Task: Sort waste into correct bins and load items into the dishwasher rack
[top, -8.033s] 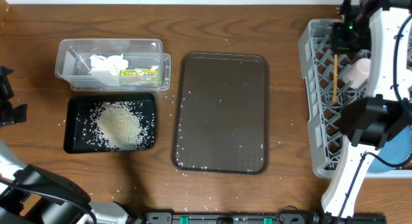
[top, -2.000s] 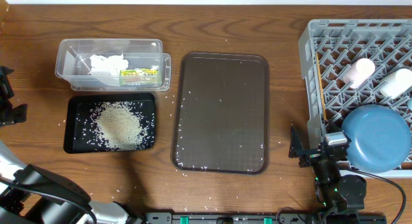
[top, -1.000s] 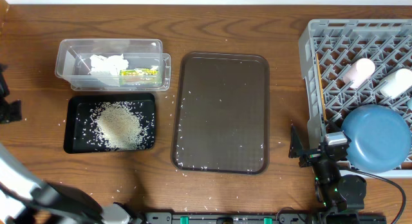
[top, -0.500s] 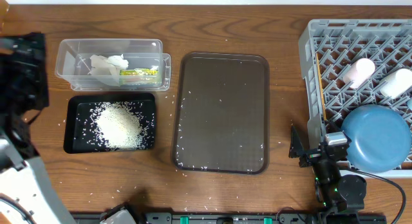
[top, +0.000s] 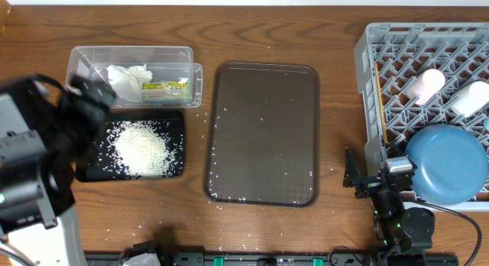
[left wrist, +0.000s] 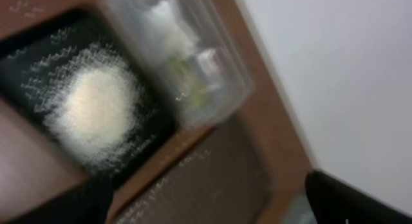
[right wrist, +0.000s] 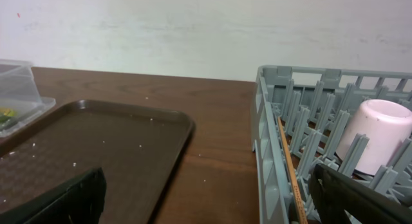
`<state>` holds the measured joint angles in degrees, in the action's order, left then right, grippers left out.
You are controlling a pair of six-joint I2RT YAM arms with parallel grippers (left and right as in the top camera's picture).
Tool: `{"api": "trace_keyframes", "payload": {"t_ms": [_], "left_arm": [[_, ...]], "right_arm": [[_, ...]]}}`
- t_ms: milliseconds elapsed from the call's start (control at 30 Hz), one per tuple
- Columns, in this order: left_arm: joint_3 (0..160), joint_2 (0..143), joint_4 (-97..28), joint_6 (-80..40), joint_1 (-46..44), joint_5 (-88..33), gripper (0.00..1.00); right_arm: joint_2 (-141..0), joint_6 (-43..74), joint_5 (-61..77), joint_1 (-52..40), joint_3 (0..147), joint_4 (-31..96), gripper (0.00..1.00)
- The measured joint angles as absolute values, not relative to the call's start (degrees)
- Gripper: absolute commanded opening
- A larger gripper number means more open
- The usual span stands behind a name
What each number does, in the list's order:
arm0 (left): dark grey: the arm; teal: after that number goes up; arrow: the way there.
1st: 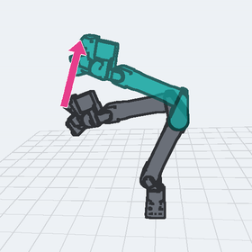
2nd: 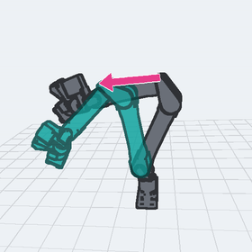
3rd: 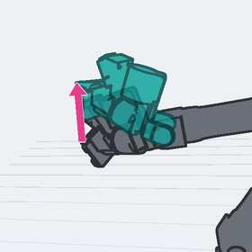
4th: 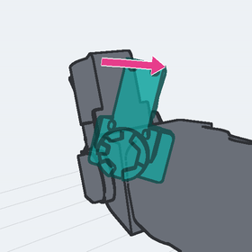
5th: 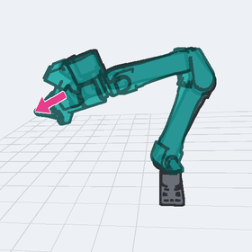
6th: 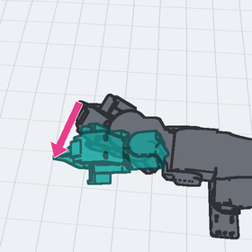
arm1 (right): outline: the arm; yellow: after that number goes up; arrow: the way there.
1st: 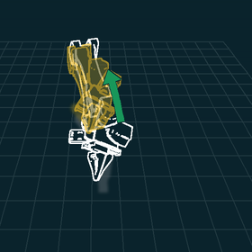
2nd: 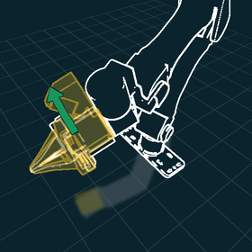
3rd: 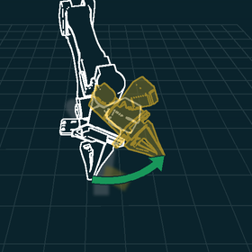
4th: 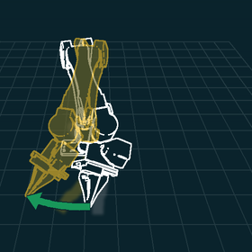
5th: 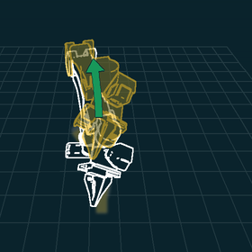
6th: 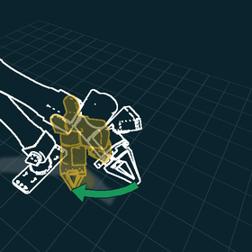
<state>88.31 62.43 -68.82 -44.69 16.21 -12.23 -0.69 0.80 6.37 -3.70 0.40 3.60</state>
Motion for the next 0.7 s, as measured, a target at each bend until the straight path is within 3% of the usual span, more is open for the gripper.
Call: {"api": "trace_keyframes", "payload": {"t_ms": [133, 267, 533, 700], "left_arm": [[83.09, 57.93, -74.81, -44.1, 13.85, -7.9, 0.98], [74.3, 53.23, -70.87, -41.8, 11.44, -6.46, 0.98], [49.1, 40.8, -45.23, -33.95, 6.33, -11.16, 0.98], [35.97, 33.36, -38.63, -32.75, 5.87, -14.06, 0.98]], "right_arm": [[-0.69, 0.8, 6.37, -3.7, 0.4, 3.62, 0.99], [-0.69, 0.8, 6.35, -3.7, 0.4, 3.6, 0.99], [-0.69, 0.8, 6.35, -3.7, 0.4, 3.6, 0.99], [-0.69, 0.8, 6.33, -3.7, 0.4, 3.6, 0.99]]}}
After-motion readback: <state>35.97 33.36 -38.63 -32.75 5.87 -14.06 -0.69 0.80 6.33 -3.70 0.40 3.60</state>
